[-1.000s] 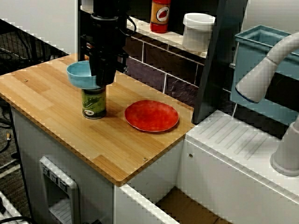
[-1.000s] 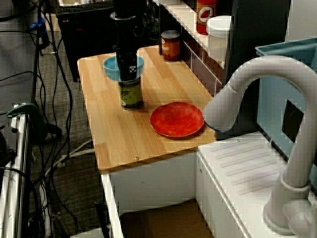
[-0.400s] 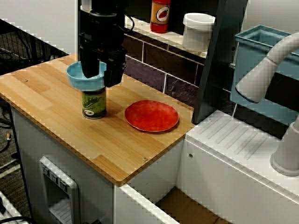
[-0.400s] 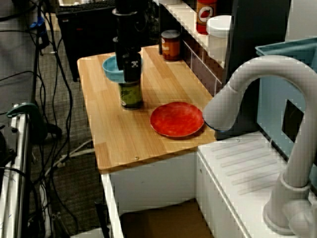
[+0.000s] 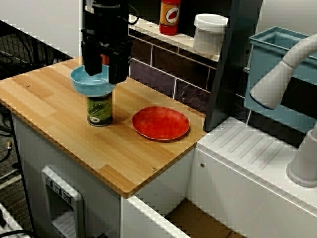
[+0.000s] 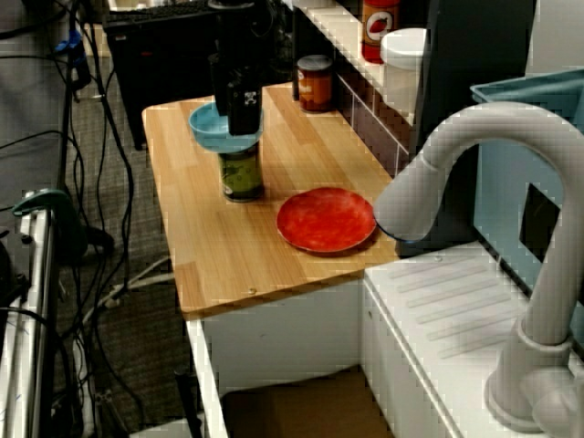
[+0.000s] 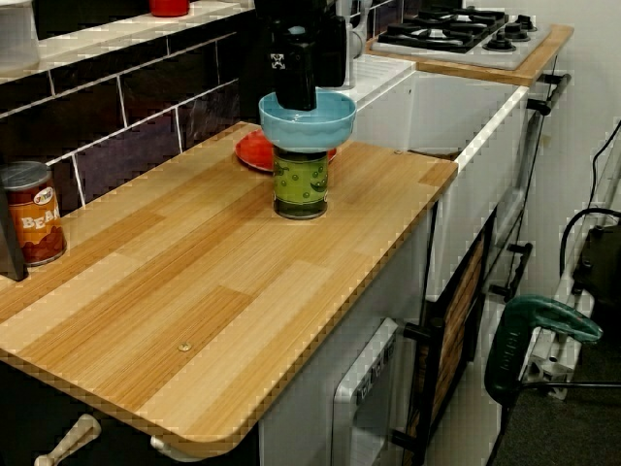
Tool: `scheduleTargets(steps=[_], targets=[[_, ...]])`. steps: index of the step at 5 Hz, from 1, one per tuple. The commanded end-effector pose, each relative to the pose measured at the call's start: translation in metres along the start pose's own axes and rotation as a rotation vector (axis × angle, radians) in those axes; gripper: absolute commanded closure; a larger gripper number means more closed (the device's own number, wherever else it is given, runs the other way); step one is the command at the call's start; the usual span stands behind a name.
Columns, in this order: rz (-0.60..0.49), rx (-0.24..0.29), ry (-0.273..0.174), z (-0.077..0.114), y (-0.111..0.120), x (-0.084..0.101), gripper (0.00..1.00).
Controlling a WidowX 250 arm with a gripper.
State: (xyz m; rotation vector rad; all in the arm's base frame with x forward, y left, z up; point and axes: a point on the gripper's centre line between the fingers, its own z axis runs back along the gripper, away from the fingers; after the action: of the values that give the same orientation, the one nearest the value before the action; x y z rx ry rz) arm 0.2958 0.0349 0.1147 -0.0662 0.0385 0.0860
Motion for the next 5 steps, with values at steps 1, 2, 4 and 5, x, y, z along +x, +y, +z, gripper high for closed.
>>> scheduleTargets(steps=[1,2,4,5], targets=[[-0.034,-0.063,-0.036,0.032,0.012,-0.011,0.0],[-0.071,-0.092,-0.023,0.044,0.017,-0.024,0.0],[-0.08,-0.127,-0.025,0.054,0.032,-0.053,0.0],[-0.083,-0.126,-0.042,0.047,0.041,-0.069,0.0]])
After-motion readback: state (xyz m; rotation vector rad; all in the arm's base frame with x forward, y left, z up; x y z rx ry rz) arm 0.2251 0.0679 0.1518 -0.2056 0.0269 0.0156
